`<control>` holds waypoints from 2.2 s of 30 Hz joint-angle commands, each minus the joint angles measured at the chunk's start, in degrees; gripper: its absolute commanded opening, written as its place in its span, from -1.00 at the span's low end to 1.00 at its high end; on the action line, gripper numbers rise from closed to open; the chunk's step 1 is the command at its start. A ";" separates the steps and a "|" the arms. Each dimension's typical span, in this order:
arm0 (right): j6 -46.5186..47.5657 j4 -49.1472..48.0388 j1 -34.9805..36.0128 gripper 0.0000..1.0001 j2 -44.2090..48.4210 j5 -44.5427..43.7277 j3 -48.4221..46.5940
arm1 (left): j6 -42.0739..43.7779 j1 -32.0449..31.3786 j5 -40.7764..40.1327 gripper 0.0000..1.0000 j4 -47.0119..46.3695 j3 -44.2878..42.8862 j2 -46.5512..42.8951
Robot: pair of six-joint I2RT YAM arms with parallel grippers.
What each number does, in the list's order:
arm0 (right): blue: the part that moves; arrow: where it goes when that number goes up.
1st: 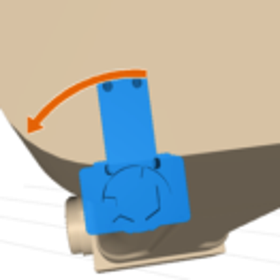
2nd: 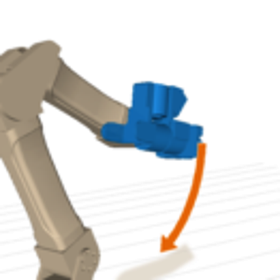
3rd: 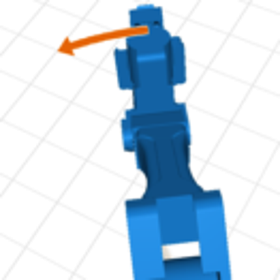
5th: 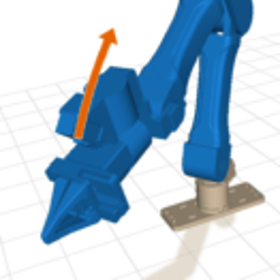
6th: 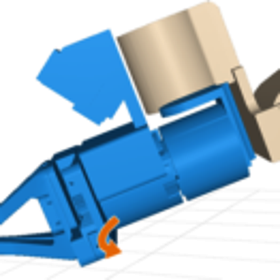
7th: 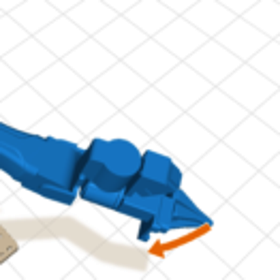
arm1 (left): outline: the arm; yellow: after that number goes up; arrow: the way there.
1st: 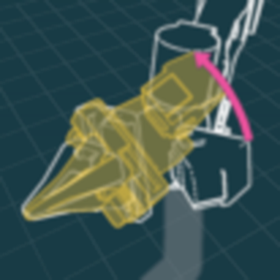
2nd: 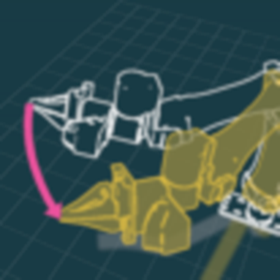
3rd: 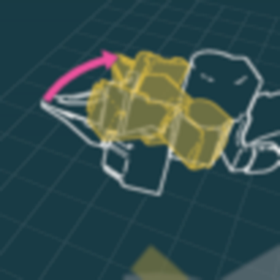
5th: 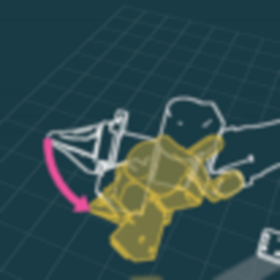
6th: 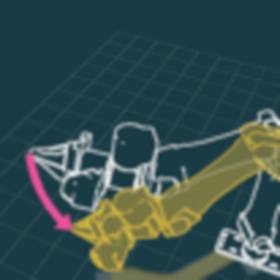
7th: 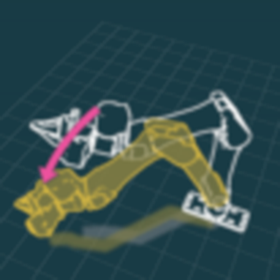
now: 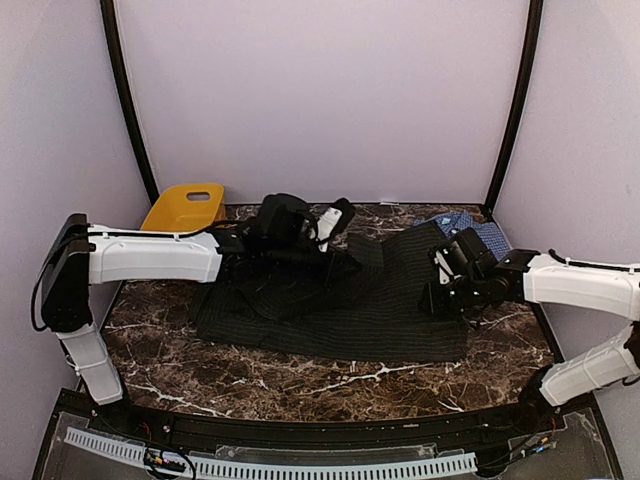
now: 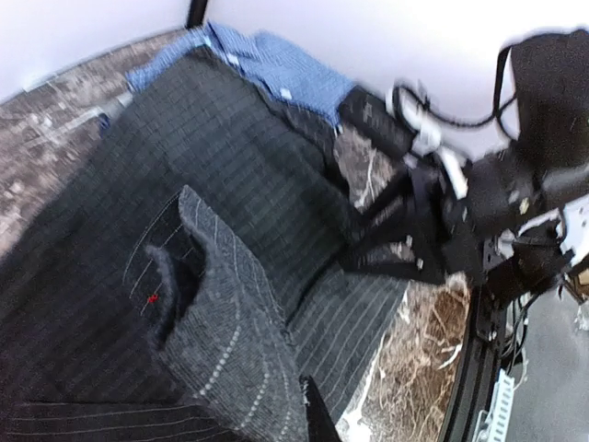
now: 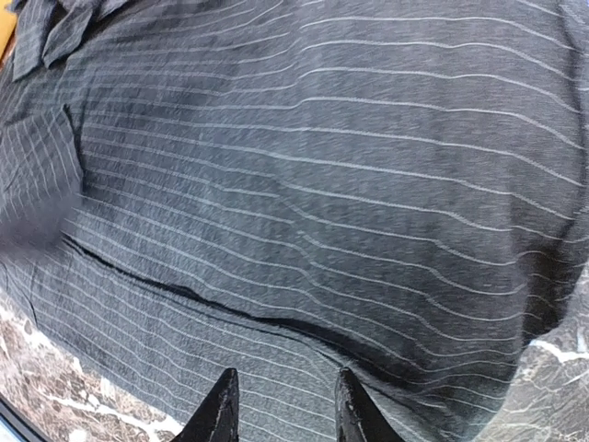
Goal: Fold and stack the long sleeve shirts
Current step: Adjust the sleeve at the center of the board, then pass from the left arm to the right
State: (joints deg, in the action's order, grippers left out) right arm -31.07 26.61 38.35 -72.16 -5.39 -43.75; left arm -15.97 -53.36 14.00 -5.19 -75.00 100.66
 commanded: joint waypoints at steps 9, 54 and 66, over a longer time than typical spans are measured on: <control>-3.86 -3.09 -2.94 -0.33 3.86 4.01 4.82 | 1.30 -11.27 -4.79 -0.94 -7.51 3.94 13.19; -23.78 -17.39 3.55 0.37 11.62 14.92 16.77 | 4.68 -16.29 -8.27 -1.00 -9.14 6.09 17.55; -25.78 -22.10 3.58 0.37 9.36 14.33 21.20 | 2.96 -16.51 -9.05 -1.00 -11.67 6.96 17.55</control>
State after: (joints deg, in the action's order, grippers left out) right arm -56.31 7.35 41.54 -60.90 10.13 -23.46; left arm -12.62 -69.36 5.21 -15.38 -68.93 118.19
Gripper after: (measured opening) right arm 0.684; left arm 0.024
